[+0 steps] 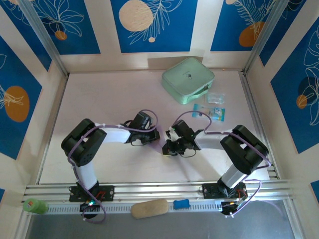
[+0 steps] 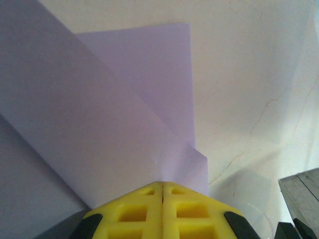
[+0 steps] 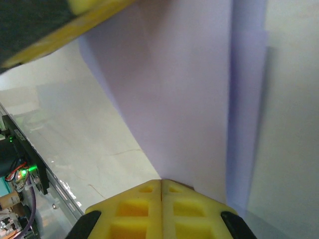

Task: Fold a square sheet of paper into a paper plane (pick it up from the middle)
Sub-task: Fourth fold the wing at the center of the table.

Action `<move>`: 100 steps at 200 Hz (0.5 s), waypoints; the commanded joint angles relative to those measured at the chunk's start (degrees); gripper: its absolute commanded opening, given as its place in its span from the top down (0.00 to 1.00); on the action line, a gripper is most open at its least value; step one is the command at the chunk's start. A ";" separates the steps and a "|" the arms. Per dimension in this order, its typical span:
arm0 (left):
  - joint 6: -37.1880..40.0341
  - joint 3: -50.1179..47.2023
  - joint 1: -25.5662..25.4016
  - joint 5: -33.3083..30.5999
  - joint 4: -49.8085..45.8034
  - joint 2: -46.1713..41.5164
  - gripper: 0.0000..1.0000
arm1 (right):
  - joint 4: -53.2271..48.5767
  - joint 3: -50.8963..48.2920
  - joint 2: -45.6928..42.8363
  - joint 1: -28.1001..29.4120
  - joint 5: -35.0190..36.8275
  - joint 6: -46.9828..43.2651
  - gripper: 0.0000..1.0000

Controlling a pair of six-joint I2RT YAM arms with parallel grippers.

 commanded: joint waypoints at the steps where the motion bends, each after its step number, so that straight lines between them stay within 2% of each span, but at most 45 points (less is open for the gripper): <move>1: 0.92 -1.43 -0.41 -0.42 -3.00 1.99 1.00 | 2.33 -2.23 0.22 -1.07 -2.07 1.03 0.98; 60: 0.93 -1.43 -0.36 -0.57 -3.17 1.92 1.00 | 5.02 -4.05 -1.21 -2.42 -4.62 2.21 0.97; 100: 1.01 -1.43 -0.38 -0.64 -3.26 1.68 1.00 | 2.99 -2.79 -4.50 -2.20 -4.52 1.30 0.97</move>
